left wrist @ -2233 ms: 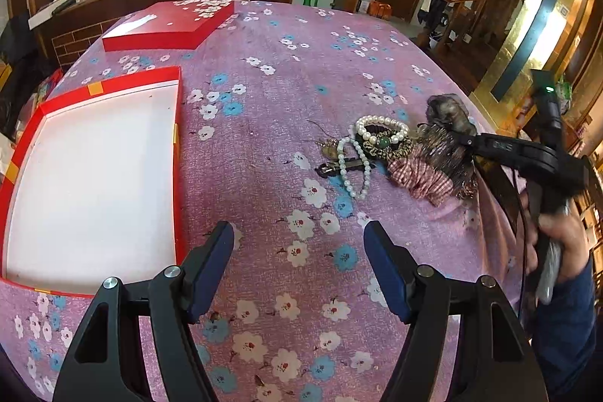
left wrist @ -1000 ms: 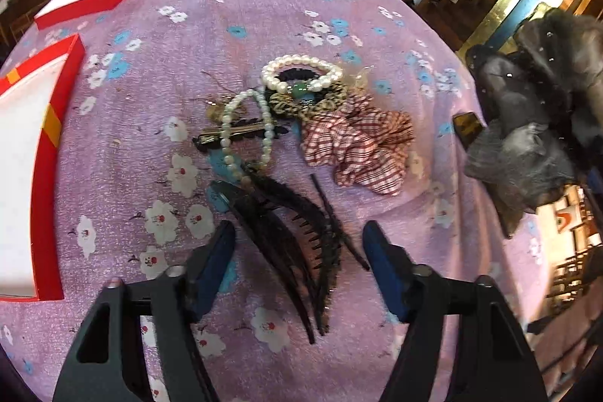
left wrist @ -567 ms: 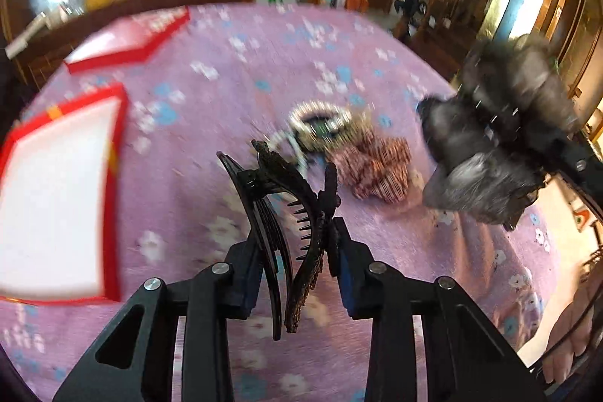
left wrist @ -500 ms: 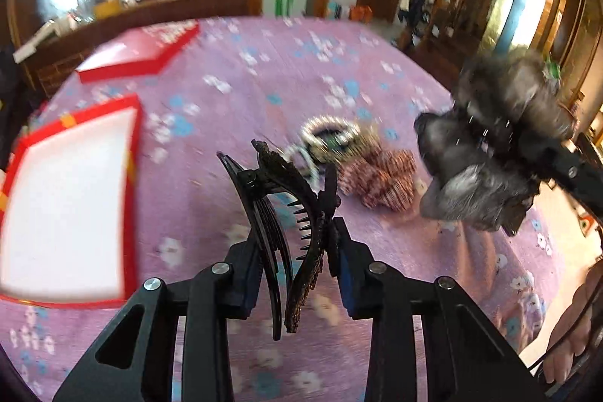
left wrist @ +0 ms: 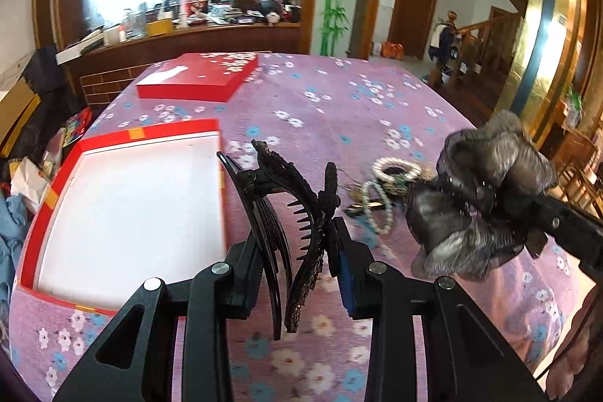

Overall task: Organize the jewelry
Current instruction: 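Carry both items over the white tray and open both grippers to drop them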

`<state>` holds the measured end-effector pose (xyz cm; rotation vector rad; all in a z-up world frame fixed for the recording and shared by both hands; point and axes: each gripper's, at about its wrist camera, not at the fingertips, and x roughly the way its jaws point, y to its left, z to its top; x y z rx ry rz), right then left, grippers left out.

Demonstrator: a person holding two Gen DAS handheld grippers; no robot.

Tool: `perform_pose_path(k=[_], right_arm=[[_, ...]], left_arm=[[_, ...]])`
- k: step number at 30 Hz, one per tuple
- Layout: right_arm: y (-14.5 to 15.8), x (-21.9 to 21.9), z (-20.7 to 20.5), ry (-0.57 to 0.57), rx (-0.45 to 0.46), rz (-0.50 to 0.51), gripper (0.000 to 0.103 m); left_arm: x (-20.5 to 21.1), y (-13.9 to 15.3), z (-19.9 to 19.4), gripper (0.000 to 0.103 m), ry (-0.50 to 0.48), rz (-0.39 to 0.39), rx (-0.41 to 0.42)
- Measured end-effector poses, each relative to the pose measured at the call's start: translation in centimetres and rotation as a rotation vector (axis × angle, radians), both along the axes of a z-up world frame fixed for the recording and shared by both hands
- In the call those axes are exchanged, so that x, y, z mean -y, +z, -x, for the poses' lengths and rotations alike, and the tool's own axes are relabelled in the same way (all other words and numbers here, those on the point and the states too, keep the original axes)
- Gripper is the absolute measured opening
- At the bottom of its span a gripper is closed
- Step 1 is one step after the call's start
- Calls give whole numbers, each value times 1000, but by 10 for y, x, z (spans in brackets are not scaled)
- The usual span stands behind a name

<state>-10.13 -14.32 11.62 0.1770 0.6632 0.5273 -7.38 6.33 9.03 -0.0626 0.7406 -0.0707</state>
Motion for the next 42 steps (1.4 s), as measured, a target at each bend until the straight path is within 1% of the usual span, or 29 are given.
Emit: perform_pose_path(k=[3, 10, 14, 17, 19, 21, 24, 27, 28, 30, 32, 34, 37, 41, 42], right_arm=[[1, -20, -5, 36, -16, 10, 17], [11, -73, -22, 116, -31, 33, 17], [17, -112, -38, 165, -47, 40, 17], [22, -141, -54, 193, -59, 49, 17], [23, -159, -66, 205, -76, 50, 17], [24, -179, -81, 212, -105, 44, 17], [23, -205, -102, 214, -140, 29, 17], [14, -230, -124, 212, -189, 24, 17], [8, -240, -131, 212, -210, 25, 17], [-2, -256, -145, 198, -229, 42, 17], [-11, -270, -156, 186, -248, 57, 17], [-24, -282, -168, 174, -269, 56, 17], [-38, -294, -182, 154, -272, 71, 17], [-53, -298, -194, 136, -302, 77, 18], [-56, -299, -196, 132, -306, 81, 19]], left_arm=[[-21, 1, -1, 32, 29, 9, 9], [-71, 6, -6, 32, 109, 0, 31], [-106, 12, -13, 32, 172, -31, 45], [-133, 16, -28, 32, 209, -30, 40], [-156, 18, -44, 33, 251, -36, 31], [-179, 20, -59, 33, 289, -23, 19], [-210, 13, -86, 33, 327, -8, -17], [-231, -3, -102, 33, 342, 30, -53], [-242, -14, -107, 33, 361, 58, -77], [-249, -25, -112, 33, 367, 68, -108], [-256, -35, -117, 33, 379, 59, -126], [-261, -42, -121, 33, 387, 63, -140], [-267, -51, -126, 33, 392, 92, -158], [-268, -55, -130, 33, 396, 94, -179], [-267, -56, -131, 33, 394, 99, -180]])
